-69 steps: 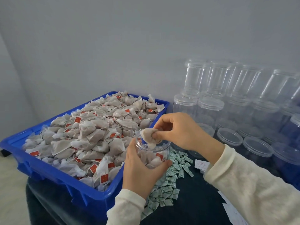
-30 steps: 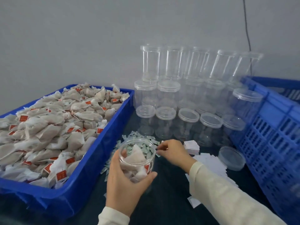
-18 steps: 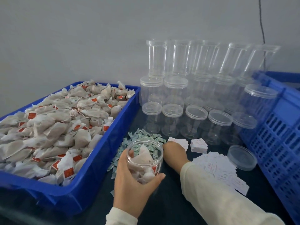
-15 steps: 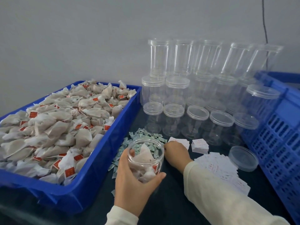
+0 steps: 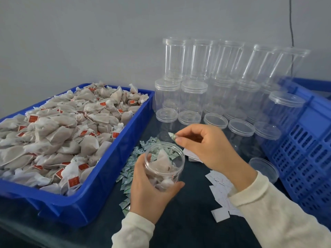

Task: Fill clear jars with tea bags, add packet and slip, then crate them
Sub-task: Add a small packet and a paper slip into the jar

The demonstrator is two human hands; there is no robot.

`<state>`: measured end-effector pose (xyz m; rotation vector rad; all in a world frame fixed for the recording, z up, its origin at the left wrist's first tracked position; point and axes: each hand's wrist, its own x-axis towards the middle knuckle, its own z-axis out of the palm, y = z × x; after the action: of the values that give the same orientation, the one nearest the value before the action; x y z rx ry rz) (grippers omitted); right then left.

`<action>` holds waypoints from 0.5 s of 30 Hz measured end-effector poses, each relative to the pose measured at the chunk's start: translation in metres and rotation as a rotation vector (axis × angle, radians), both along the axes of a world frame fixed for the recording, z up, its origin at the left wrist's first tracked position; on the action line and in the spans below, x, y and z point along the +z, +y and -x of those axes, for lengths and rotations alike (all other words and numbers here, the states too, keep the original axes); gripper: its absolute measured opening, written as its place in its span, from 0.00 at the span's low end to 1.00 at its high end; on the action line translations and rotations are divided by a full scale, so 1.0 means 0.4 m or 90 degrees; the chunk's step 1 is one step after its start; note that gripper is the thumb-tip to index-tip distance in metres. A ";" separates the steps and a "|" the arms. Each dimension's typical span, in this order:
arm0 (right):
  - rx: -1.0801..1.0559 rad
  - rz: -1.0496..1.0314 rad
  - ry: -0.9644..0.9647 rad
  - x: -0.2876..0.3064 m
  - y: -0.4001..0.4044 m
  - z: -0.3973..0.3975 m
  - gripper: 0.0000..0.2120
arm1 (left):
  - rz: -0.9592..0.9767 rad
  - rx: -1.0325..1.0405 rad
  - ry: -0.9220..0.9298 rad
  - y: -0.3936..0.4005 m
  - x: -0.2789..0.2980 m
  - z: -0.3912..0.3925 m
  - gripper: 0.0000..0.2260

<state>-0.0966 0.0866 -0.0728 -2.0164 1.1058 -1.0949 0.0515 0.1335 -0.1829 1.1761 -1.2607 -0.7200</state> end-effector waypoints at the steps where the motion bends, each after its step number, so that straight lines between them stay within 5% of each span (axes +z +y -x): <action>1: 0.011 0.019 0.016 0.002 0.015 -0.005 0.09 | 0.011 0.005 -0.008 0.000 0.001 0.005 0.45; 6: 0.023 0.141 0.118 -0.010 0.047 -0.005 0.04 | 0.044 0.010 -0.028 0.002 0.007 0.017 0.46; 15: 0.047 0.110 0.201 -0.019 0.048 0.017 0.02 | 0.056 -0.007 -0.019 0.003 0.010 0.028 0.45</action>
<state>-0.1033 0.1056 -0.0803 -2.4079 1.1089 -0.8797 0.0402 0.1345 -0.1789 1.1126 -1.3126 -0.6504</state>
